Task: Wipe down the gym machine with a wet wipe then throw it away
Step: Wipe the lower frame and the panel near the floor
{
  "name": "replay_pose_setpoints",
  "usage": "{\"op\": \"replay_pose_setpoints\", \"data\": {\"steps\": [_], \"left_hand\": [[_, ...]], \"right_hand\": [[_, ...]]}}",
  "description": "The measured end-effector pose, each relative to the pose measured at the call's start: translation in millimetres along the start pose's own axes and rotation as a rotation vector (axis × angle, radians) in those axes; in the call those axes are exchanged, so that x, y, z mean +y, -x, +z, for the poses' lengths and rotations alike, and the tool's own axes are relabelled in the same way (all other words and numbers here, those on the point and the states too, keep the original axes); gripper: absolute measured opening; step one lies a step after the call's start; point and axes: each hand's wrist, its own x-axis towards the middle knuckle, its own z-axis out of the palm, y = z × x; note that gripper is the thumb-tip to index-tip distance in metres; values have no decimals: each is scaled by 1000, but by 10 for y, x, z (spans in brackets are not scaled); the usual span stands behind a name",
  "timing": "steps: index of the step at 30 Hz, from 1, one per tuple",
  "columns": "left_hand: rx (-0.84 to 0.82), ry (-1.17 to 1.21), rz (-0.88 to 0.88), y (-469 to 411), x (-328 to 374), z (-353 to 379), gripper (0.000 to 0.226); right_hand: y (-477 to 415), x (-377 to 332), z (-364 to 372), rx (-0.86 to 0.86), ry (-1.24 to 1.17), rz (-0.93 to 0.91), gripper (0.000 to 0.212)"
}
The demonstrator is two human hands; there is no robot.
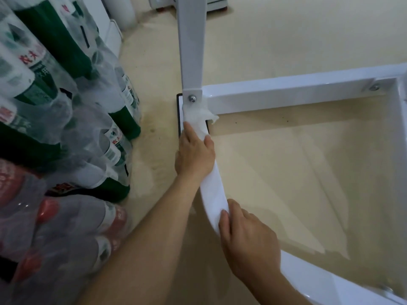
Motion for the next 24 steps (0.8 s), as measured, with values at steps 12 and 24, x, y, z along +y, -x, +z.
{"op": "replay_pose_setpoints", "data": {"steps": [12,24], "left_hand": [[31,82,-213,-976,321,-63,62],[-68,-214,67,1016,-33,80,76]], "right_hand": [[-49,-1,84,50,59,19,32],[-60,155,-96,-111,-512,49,63]]}}
